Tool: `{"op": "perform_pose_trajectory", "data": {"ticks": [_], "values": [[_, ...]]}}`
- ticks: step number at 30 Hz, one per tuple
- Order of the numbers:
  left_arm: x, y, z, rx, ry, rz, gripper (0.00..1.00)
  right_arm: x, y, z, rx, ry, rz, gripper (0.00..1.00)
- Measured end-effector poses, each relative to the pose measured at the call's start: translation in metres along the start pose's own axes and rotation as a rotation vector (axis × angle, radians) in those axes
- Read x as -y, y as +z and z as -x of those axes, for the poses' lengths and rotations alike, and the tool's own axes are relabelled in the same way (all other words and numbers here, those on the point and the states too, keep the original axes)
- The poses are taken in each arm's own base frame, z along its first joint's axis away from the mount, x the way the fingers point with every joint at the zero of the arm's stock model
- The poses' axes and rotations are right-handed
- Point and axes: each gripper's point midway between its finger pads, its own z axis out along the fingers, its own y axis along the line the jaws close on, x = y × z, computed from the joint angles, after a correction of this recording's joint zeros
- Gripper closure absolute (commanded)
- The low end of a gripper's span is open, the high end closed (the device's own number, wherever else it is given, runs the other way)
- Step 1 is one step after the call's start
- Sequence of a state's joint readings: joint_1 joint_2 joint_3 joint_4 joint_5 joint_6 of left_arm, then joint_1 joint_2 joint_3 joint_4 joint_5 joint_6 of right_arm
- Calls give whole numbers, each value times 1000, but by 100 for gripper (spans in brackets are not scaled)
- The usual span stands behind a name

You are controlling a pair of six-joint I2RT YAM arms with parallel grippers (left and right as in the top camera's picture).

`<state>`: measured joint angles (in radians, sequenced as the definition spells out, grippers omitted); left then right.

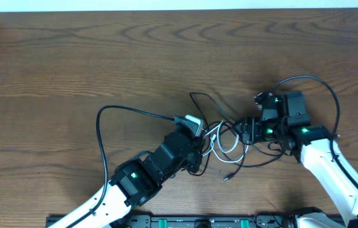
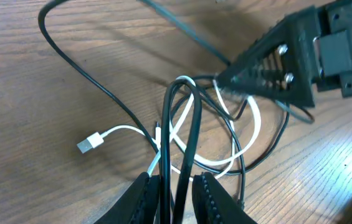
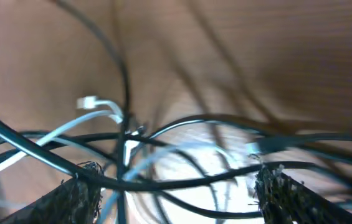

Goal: Untangle cables

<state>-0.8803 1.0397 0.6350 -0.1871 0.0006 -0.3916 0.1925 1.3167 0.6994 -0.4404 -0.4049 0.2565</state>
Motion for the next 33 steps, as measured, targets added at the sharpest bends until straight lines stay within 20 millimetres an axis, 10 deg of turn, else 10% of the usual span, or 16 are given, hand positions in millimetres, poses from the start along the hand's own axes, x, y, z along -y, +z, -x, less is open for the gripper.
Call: {"op": "perform_pose_trajectory", "data": {"ticks": [5,17,33], "values": [[0,0,0,0,0,0,76,6,-20,16,90,5,-14,23],[0,0,0,0,0,0,76,-55,-85,30,275,-130,204,25],[-5,0,2,13,0,27,76,-74,-46,-55,-127,-104,252,32]]}}
